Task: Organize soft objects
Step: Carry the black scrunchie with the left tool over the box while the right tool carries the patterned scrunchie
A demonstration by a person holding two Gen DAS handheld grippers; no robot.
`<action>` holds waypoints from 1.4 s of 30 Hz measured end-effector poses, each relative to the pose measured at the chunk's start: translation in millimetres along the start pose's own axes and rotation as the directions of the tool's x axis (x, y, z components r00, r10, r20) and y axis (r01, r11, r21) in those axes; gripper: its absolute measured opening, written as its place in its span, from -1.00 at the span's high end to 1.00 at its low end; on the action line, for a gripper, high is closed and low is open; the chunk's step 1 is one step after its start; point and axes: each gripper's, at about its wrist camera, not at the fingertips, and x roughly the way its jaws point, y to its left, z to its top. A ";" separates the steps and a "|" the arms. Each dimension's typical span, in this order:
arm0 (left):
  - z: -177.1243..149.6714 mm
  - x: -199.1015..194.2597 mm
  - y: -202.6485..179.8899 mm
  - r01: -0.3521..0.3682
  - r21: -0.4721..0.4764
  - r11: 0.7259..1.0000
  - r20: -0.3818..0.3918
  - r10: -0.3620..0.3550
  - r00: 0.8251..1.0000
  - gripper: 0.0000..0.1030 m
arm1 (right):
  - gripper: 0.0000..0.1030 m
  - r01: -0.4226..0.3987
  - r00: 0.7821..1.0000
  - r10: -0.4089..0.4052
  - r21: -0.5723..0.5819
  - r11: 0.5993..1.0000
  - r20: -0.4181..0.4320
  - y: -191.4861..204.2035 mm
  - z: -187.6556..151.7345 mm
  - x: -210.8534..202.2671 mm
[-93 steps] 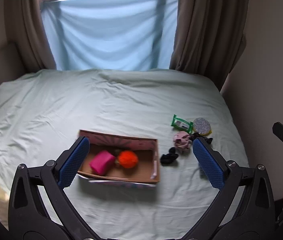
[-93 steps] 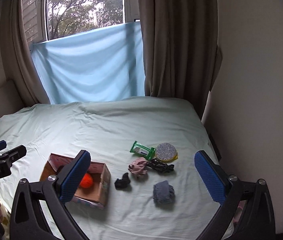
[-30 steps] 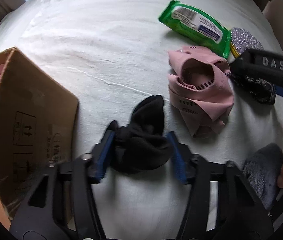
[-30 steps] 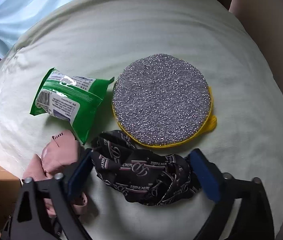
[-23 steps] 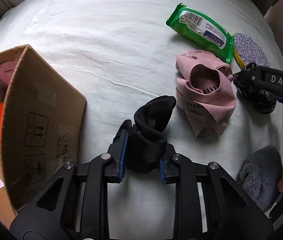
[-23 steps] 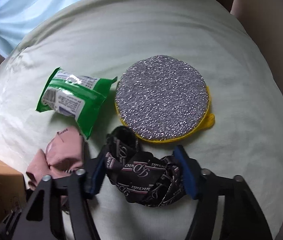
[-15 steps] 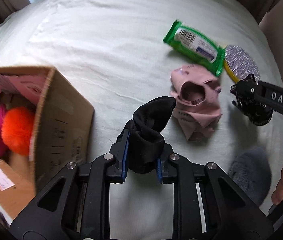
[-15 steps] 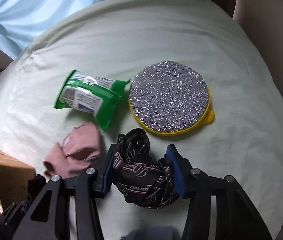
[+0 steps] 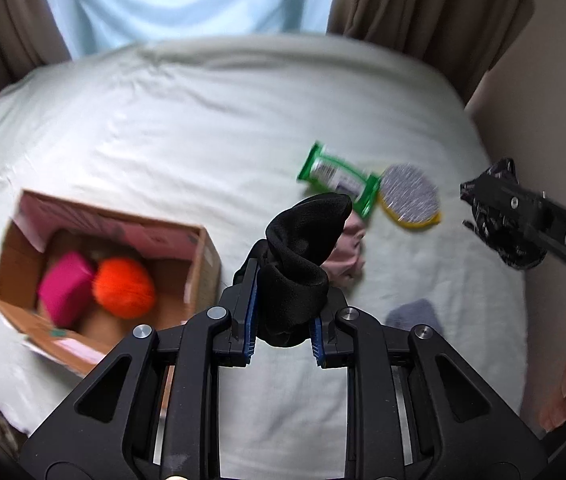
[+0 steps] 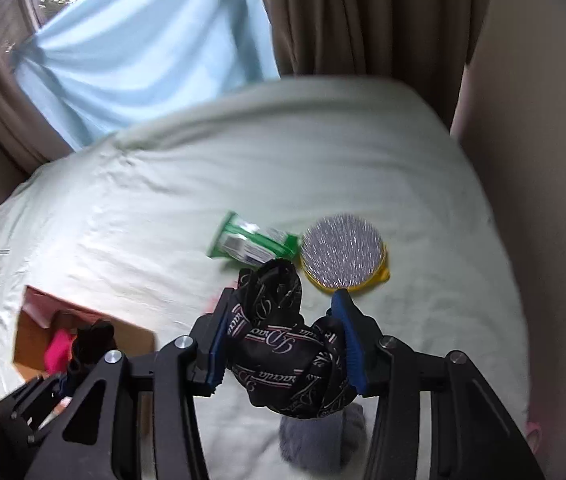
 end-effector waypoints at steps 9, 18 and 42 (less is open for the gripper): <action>29.9 -117.7 42.2 0.032 -0.050 0.998 0.108 -0.027 0.994 0.64 | 0.15 -0.074 0.994 0.079 -0.065 0.995 0.082 64.7 3.6 -112.2; 39.6 -163.4 143.8 0.030 -0.071 0.997 0.108 -0.022 0.994 0.64 | 0.15 -0.149 0.982 0.160 -0.111 0.983 0.098 163.1 -13.5 -159.8; 43.1 -4.4 333.0 0.072 0.104 0.992 -0.269 -0.041 0.962 0.64 | 0.15 -0.080 0.983 0.086 0.045 0.996 -0.164 333.0 -63.5 -16.7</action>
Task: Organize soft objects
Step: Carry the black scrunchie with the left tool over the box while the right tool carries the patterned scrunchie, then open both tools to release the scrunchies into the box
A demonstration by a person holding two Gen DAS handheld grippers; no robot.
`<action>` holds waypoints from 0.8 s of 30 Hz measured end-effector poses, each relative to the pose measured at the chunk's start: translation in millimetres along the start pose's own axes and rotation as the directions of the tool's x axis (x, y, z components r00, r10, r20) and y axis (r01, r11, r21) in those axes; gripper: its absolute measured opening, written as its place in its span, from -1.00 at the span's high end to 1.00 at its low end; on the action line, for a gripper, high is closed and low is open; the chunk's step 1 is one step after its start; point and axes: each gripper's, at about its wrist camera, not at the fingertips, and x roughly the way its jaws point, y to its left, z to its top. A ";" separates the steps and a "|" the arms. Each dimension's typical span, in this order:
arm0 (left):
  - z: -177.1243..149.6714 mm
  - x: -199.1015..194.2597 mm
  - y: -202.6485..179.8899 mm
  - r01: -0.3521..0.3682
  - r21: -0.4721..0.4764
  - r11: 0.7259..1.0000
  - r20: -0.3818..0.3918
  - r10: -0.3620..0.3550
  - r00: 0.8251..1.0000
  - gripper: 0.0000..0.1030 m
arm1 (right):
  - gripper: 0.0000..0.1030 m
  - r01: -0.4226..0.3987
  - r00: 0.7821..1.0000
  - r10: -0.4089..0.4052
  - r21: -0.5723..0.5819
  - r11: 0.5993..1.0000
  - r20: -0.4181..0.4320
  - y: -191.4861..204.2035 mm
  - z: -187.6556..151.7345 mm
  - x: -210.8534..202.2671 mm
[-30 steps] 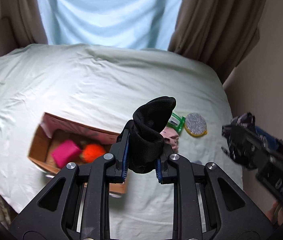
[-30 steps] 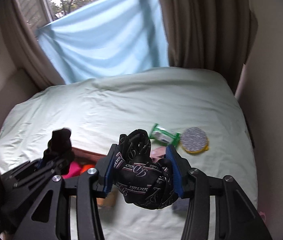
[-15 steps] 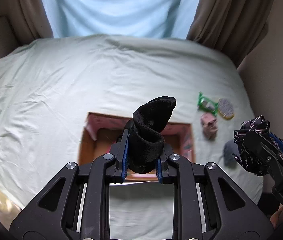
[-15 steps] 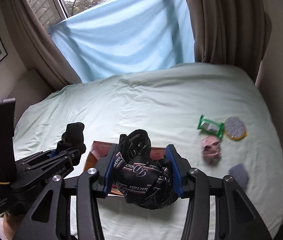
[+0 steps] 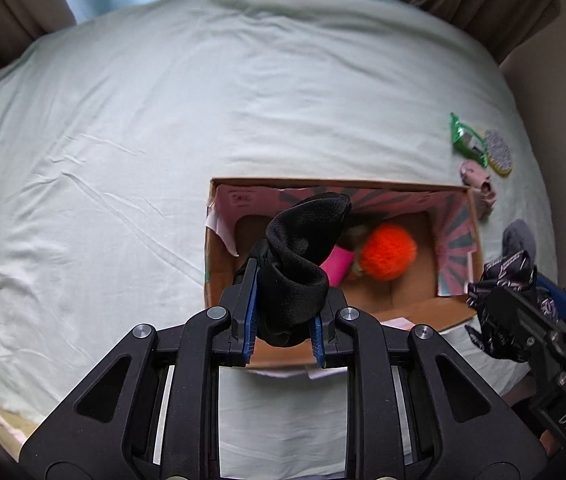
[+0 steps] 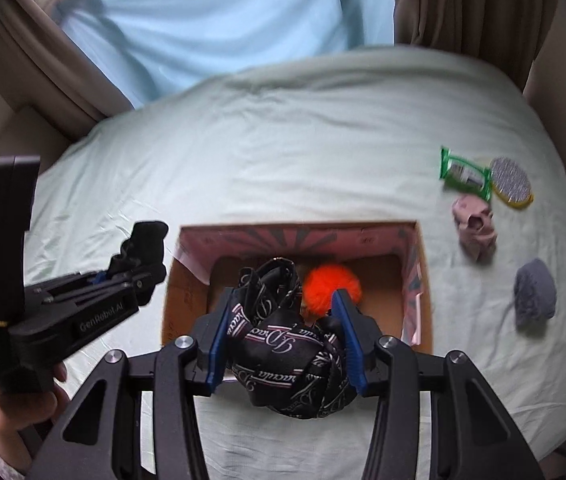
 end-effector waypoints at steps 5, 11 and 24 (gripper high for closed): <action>10.1 23.4 -2.2 0.012 0.018 1.000 -0.045 -0.011 0.999 0.64 | 0.15 0.025 0.997 -0.026 -0.012 1.000 -0.075 -7.7 1.3 35.5; 14.6 53.2 -21.4 0.007 0.073 0.997 -0.089 -0.001 0.996 0.64 | 0.15 0.032 0.989 -0.036 -0.030 0.999 -0.143 -24.3 -4.3 69.1; 24.1 82.2 -34.8 0.006 0.137 0.990 -0.138 0.013 0.990 0.59 | 0.10 0.010 0.974 -0.024 -0.061 0.998 -0.226 -45.8 -16.4 108.2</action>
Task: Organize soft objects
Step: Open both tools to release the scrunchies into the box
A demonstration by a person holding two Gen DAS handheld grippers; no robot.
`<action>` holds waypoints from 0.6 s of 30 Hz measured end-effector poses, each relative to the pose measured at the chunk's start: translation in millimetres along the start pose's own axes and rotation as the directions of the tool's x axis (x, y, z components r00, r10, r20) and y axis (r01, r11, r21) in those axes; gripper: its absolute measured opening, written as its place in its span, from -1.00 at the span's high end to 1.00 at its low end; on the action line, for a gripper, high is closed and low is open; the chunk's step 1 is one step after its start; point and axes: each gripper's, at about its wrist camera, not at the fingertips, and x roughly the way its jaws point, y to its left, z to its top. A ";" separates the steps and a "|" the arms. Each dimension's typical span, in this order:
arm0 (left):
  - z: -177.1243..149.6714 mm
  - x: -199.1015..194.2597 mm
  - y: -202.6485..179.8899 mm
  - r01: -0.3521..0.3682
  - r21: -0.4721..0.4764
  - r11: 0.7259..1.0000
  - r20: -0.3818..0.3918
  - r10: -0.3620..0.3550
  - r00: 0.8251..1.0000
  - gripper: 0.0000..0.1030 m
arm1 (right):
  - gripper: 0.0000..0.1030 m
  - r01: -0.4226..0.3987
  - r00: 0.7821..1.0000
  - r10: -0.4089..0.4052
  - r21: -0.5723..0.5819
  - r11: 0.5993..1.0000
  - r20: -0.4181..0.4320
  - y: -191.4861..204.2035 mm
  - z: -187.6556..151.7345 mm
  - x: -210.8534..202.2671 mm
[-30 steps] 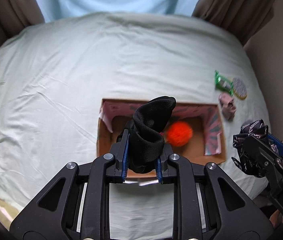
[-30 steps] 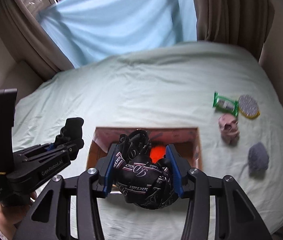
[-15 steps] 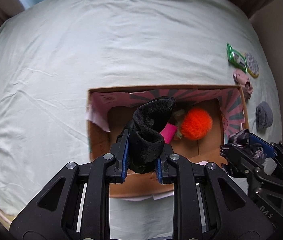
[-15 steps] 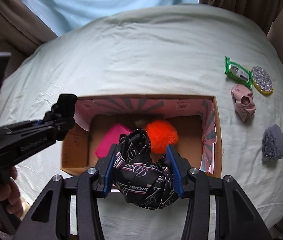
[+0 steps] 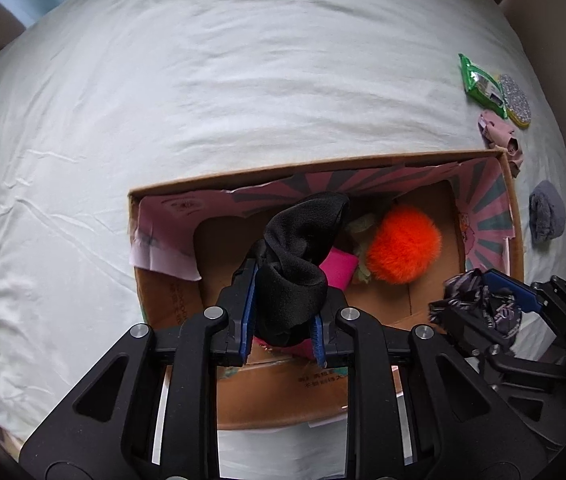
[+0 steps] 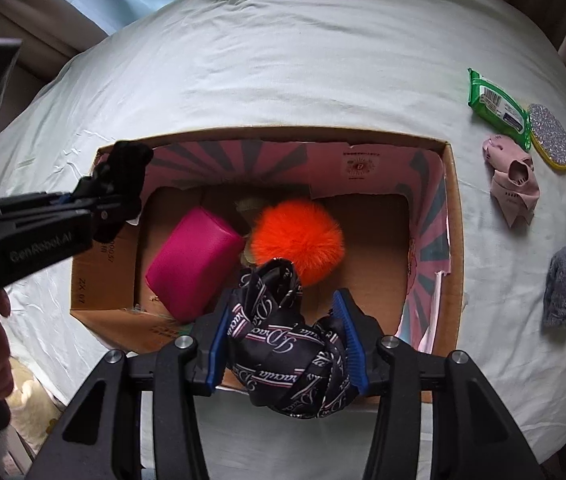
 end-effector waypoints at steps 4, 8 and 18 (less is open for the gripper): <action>2.3 -6.7 -3.2 0.003 0.032 0.999 0.014 -0.004 1.000 -0.98 | -0.41 -0.028 1.000 0.028 -0.021 0.999 -0.010 1.1 0.0 6.8; -2.0 -13.6 -4.8 -0.011 0.043 0.999 0.059 0.009 0.998 -0.99 | -0.99 -0.006 1.000 0.008 -0.065 0.998 0.019 2.8 -5.9 7.1; -17.1 -34.9 0.7 0.001 0.004 1.000 0.088 -0.001 0.996 -0.99 | -1.00 -0.007 0.997 0.012 -0.055 0.998 0.081 0.5 -18.8 -13.0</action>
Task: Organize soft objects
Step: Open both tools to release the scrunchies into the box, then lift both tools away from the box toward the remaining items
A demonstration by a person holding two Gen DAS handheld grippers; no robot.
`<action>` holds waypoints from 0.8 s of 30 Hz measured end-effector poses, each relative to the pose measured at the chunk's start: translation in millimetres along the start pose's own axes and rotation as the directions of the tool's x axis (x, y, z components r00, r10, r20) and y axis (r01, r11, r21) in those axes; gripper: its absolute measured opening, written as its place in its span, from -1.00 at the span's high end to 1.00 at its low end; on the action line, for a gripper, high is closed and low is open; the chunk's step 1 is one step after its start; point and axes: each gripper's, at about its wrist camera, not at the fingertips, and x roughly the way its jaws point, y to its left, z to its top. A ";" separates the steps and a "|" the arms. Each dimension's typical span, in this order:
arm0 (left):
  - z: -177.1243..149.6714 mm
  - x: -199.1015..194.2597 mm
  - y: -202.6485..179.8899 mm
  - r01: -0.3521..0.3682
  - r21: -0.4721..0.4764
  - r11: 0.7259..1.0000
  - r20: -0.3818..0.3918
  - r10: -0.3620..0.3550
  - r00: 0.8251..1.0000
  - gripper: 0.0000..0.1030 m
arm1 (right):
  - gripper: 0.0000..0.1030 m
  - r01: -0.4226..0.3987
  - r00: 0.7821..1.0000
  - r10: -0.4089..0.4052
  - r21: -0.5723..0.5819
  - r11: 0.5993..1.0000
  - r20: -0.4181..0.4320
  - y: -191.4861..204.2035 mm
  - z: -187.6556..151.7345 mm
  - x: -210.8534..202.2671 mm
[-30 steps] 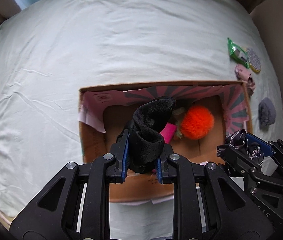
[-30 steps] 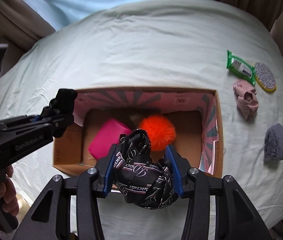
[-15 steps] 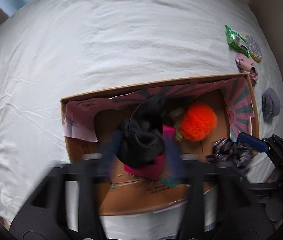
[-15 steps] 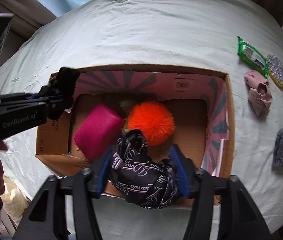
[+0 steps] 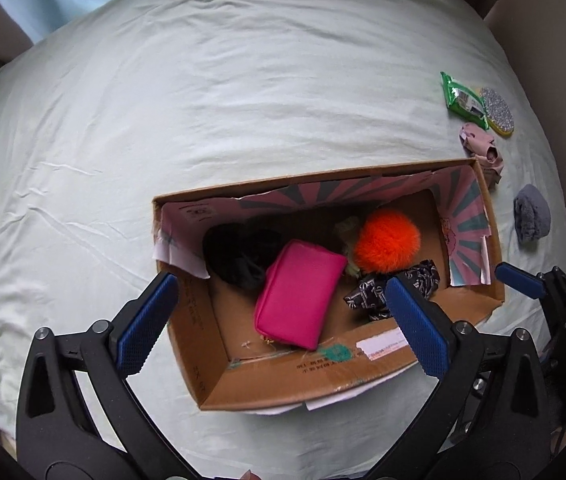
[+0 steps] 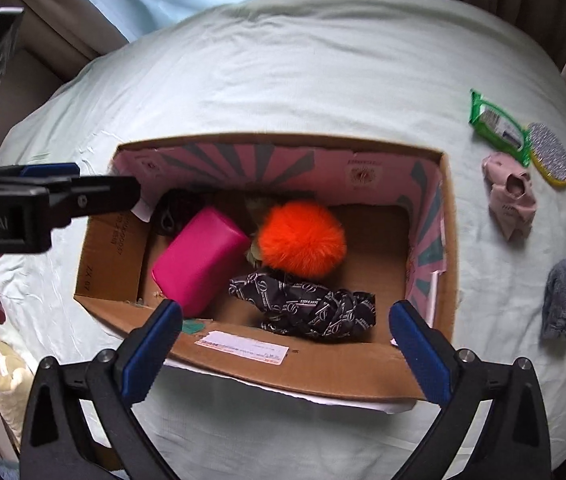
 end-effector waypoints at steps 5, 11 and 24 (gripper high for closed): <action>-7.6 -24.1 0.1 -0.012 0.002 1.000 0.039 0.012 0.999 -0.99 | -1.00 0.012 0.999 -0.013 0.012 1.000 0.033 2.7 -1.2 -18.1; -24.7 -56.3 -0.7 -0.012 0.003 1.000 0.095 0.011 0.995 -0.99 | -1.00 0.028 0.996 -0.029 0.006 1.000 0.085 12.5 -5.8 -47.8; -76.9 -162.8 2.6 -0.054 -0.027 0.998 0.299 0.060 0.952 -0.99 | -1.00 0.073 0.970 -0.071 0.002 0.997 0.232 44.7 -17.9 -146.2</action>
